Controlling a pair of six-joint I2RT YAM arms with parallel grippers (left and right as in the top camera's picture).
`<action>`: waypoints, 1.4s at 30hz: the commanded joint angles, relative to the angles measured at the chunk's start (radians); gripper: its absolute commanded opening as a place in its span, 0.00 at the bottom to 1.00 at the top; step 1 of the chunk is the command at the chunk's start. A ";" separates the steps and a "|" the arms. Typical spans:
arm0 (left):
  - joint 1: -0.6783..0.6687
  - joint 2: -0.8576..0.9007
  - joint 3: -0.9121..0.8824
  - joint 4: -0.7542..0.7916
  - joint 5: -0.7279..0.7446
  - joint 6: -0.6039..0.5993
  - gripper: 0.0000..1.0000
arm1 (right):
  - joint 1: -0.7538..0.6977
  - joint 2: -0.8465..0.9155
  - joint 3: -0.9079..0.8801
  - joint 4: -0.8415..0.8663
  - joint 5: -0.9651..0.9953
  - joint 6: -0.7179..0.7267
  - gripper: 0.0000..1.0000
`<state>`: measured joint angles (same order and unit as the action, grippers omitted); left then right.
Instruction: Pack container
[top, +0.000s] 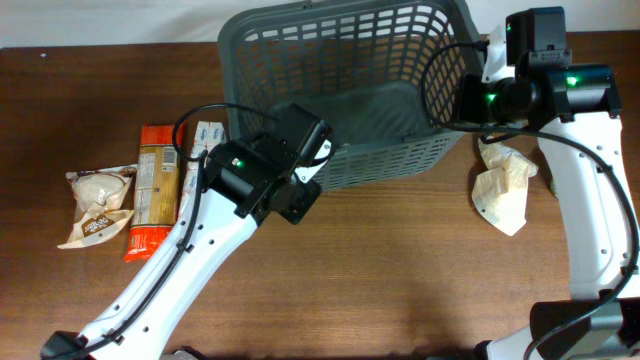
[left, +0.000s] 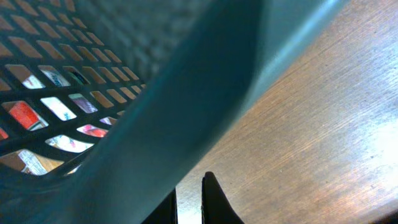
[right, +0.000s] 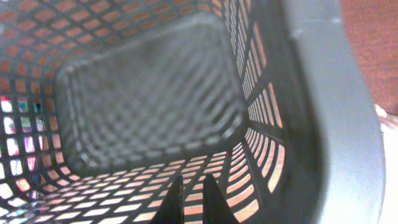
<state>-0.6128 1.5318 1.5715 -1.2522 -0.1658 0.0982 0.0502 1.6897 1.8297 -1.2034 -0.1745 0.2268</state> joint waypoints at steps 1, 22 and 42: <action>0.022 0.007 0.018 0.023 -0.015 0.032 0.02 | -0.004 0.003 0.008 -0.043 0.028 -0.013 0.04; 0.126 -0.081 0.041 0.017 -0.016 -0.008 0.02 | -0.005 -0.022 0.171 -0.110 -0.003 -0.107 0.04; 0.322 -0.347 0.111 -0.035 -0.223 -0.026 0.15 | -0.274 0.172 0.391 -0.110 0.058 0.018 0.04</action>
<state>-0.3244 1.1866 1.6756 -1.2808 -0.3740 0.0860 -0.2245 1.8034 2.2303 -1.3197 -0.0921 0.2302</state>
